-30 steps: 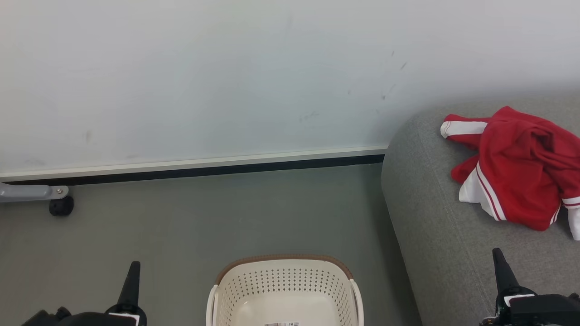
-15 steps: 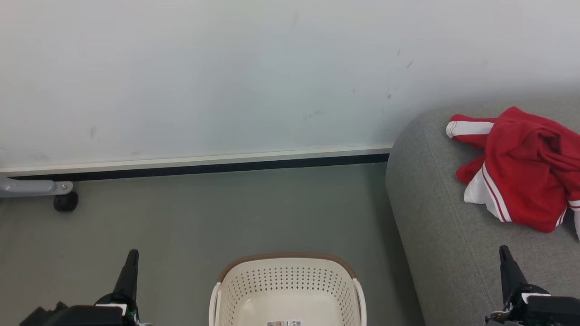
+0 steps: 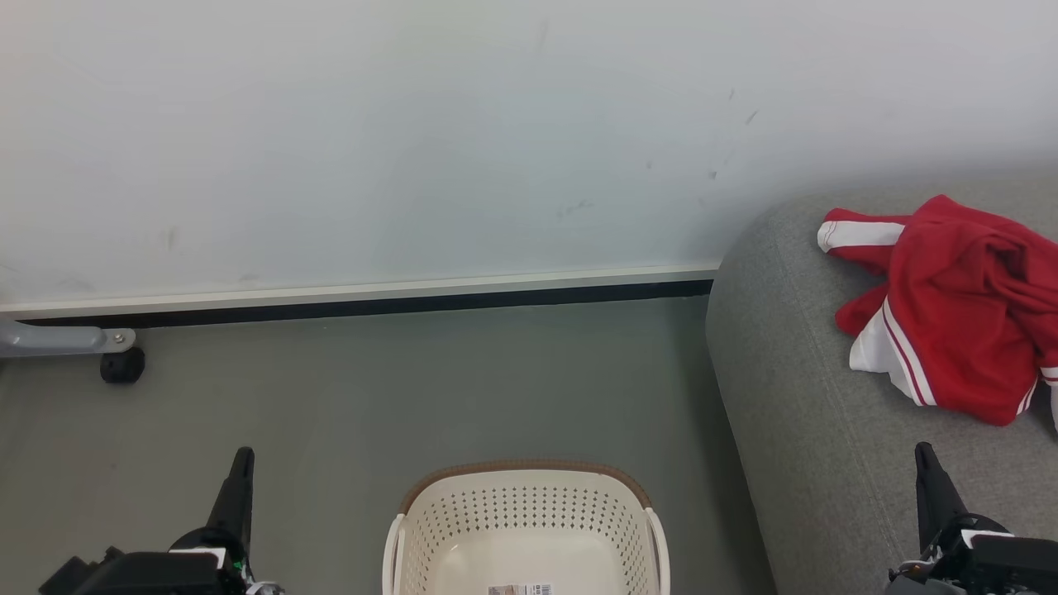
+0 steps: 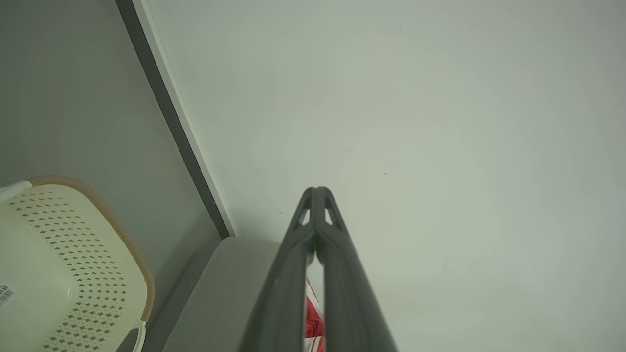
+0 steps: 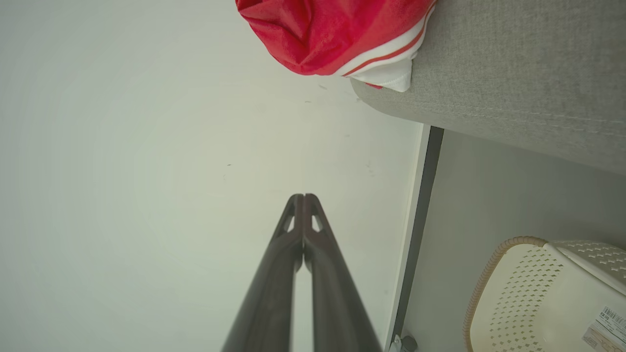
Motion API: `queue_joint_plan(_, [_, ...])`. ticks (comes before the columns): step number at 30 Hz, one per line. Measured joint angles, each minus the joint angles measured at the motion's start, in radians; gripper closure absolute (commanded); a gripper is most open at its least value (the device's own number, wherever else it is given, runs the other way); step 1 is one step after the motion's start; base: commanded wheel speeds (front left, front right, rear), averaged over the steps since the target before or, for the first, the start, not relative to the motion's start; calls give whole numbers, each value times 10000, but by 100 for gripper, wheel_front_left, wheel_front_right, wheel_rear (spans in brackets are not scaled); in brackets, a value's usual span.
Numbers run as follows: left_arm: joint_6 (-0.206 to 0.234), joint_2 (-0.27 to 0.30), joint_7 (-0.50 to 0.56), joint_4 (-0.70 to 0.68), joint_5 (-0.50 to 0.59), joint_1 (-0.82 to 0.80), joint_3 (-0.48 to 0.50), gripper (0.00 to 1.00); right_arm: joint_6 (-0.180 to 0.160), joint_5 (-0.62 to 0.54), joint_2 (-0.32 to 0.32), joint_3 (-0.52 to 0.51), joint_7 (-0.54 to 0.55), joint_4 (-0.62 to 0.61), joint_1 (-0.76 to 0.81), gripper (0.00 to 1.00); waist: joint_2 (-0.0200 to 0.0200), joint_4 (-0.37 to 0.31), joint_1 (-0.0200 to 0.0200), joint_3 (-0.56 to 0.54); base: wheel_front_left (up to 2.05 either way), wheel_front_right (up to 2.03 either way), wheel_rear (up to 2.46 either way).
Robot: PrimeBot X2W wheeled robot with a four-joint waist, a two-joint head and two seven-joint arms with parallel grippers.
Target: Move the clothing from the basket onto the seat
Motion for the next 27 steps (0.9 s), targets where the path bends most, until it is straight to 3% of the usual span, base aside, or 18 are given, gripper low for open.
queue_joint_plan(27, [-2, -2, -2, 4, 0, 0, -2, 100, 0, 0, 2, 0, 0, 4, 0, 100, 0, -1, 0, 0, 0, 0, 0])
